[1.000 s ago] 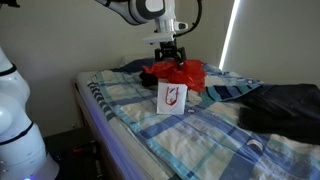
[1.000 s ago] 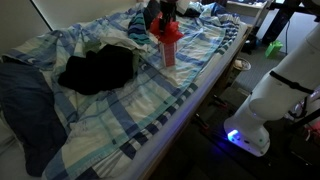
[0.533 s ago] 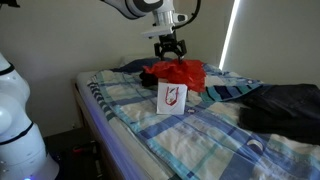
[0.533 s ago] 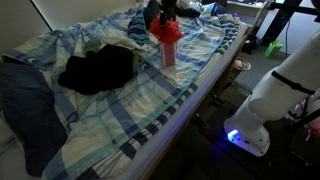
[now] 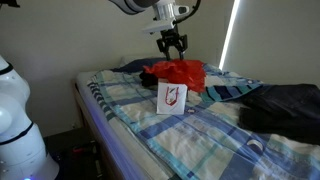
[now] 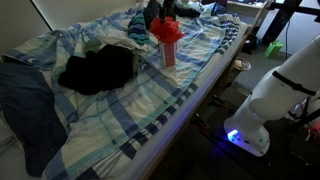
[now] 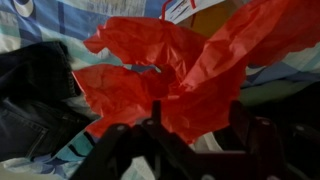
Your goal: Put the plastic bag inside the gift bag
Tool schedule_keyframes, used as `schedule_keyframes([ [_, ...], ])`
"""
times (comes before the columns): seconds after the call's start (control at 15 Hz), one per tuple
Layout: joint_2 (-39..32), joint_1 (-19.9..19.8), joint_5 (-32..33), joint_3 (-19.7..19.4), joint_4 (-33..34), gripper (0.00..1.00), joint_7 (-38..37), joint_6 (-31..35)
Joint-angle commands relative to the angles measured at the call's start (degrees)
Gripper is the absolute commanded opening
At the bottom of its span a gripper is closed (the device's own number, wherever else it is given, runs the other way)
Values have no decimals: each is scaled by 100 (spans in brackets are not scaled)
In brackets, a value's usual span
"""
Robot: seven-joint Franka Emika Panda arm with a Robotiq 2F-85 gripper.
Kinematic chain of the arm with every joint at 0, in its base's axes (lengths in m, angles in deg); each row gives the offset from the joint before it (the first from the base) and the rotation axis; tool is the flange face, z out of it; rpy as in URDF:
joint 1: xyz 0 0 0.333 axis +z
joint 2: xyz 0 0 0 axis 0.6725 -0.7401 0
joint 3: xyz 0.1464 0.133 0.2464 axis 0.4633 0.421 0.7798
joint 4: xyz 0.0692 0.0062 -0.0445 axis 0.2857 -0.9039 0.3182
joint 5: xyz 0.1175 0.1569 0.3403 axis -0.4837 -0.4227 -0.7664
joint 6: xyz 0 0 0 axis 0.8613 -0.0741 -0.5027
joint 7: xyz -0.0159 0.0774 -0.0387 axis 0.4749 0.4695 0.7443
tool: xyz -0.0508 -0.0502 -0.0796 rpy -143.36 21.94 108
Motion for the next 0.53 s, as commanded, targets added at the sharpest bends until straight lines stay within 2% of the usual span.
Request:
schedule_keyframes([
  [0.0, 52, -11, -284, -54, 2, 41, 89, 299],
  [0.33, 59, -12, -672, -150, 39, 3, 161, 611],
  [0.47, -11, -11, -828, -190, 47, 0, 193, 797],
])
